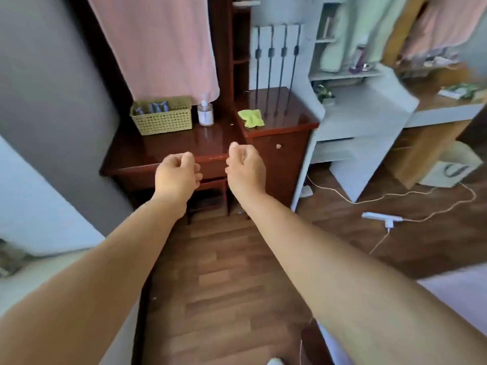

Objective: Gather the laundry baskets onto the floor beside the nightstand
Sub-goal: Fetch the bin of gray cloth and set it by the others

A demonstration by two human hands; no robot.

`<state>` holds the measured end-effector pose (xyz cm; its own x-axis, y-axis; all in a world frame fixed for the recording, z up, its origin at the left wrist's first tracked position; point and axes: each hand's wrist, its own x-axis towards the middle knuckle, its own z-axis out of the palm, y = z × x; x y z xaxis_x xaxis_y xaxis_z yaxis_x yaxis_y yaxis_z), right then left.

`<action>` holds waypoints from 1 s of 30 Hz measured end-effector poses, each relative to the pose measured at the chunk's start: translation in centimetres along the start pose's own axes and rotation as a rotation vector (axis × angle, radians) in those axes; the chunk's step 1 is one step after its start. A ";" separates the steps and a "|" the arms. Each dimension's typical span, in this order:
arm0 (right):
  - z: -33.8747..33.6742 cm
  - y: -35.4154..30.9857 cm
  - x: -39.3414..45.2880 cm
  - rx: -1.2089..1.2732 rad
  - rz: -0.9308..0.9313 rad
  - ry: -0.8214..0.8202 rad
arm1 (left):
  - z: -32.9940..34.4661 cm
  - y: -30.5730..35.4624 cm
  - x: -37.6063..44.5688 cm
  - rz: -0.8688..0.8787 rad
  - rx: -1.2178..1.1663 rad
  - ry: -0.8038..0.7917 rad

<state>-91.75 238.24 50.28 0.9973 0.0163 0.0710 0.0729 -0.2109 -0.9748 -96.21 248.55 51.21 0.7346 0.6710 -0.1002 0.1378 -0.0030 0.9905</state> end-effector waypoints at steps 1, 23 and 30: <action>-2.4 1.0 2.6 -0.003 0.005 0.055 | 3.7 0.4 0.8 0.008 0.004 -0.049; -23.6 9.6 34.8 -0.071 0.192 0.709 | 46.5 5.3 16.1 -0.004 0.047 -0.734; -31.7 11.5 39.5 -0.156 0.260 0.920 | 57.9 5.8 15.5 0.025 0.110 -0.957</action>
<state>-51.47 205.52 48.62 0.5880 -0.8067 0.0598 -0.2170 -0.2286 -0.9490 -45.54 216.00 49.92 0.9621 -0.2193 -0.1622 0.1407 -0.1108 0.9838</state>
